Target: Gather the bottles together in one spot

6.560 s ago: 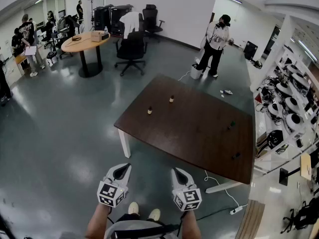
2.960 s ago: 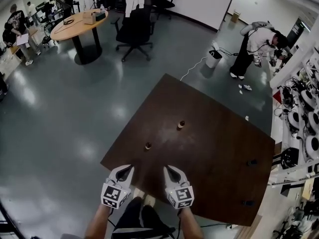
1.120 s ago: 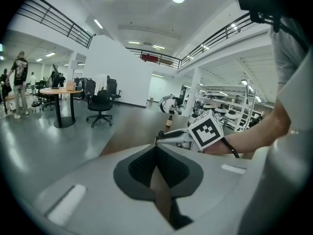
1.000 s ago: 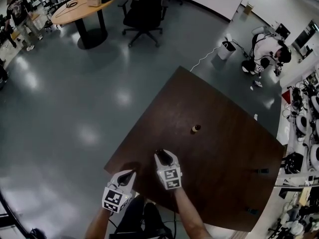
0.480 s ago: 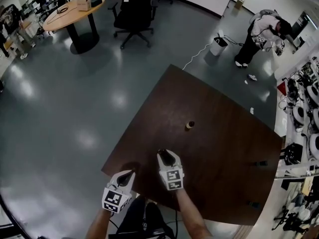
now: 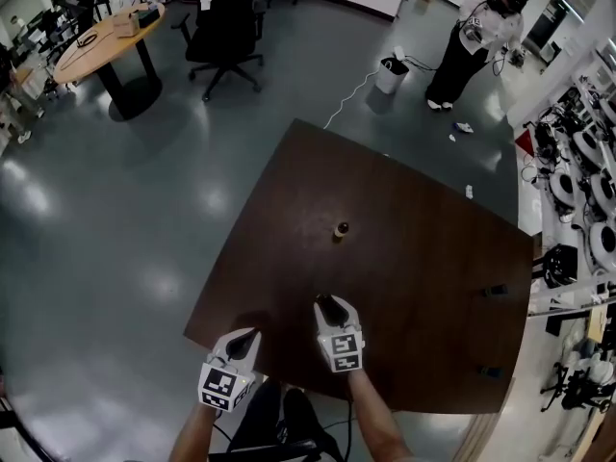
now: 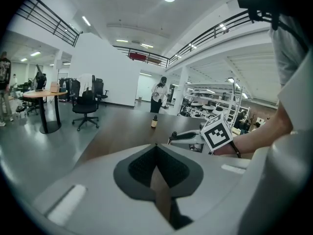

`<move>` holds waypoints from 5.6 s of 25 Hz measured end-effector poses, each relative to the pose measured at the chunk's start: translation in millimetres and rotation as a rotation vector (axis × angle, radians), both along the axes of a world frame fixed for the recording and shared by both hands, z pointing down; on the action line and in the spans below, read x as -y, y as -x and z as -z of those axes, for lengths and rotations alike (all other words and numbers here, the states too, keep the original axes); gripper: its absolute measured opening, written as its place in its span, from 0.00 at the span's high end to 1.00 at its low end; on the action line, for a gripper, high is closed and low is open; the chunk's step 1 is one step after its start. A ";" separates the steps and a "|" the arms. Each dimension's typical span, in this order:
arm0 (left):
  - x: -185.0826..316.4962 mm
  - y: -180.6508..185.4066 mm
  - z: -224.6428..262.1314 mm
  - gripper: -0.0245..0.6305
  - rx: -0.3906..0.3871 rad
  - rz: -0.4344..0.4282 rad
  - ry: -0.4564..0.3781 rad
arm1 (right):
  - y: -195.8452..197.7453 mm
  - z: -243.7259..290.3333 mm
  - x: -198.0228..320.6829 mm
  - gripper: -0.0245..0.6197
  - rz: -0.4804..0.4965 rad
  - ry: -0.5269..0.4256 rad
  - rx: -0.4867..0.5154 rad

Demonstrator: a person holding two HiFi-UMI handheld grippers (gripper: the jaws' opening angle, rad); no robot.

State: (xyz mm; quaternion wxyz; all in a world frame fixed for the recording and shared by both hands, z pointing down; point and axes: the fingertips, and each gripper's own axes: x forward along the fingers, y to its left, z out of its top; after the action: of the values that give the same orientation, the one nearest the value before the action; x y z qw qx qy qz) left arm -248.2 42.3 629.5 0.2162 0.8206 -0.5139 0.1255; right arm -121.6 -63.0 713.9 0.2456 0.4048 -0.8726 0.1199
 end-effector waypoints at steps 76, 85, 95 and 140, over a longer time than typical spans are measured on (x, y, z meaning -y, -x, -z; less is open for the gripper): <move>78.2 -33.5 109.4 0.96 -0.032 -0.175 -0.231 | -92.4 192.8 10.8 0.96 -0.267 -0.250 0.192; 113.7 -41.6 77.9 0.96 -0.009 -0.138 -0.168 | -89.3 154.4 54.3 0.96 -0.197 -0.216 0.139; 151.2 -44.8 43.1 0.96 0.001 -0.087 -0.098 | -74.4 106.1 100.1 0.96 -0.142 -0.121 0.159; 189.0 -45.7 -35.8 0.96 -0.020 -0.088 0.083 | -11.0 3.9 182.7 0.67 0.017 0.030 0.094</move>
State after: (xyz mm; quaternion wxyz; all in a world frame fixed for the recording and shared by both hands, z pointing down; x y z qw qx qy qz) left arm -202.5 -146.7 665.3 0.2493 0.8339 -0.4696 0.1480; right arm -110.6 -245.7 710.0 0.2112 0.3876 -0.8847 0.1499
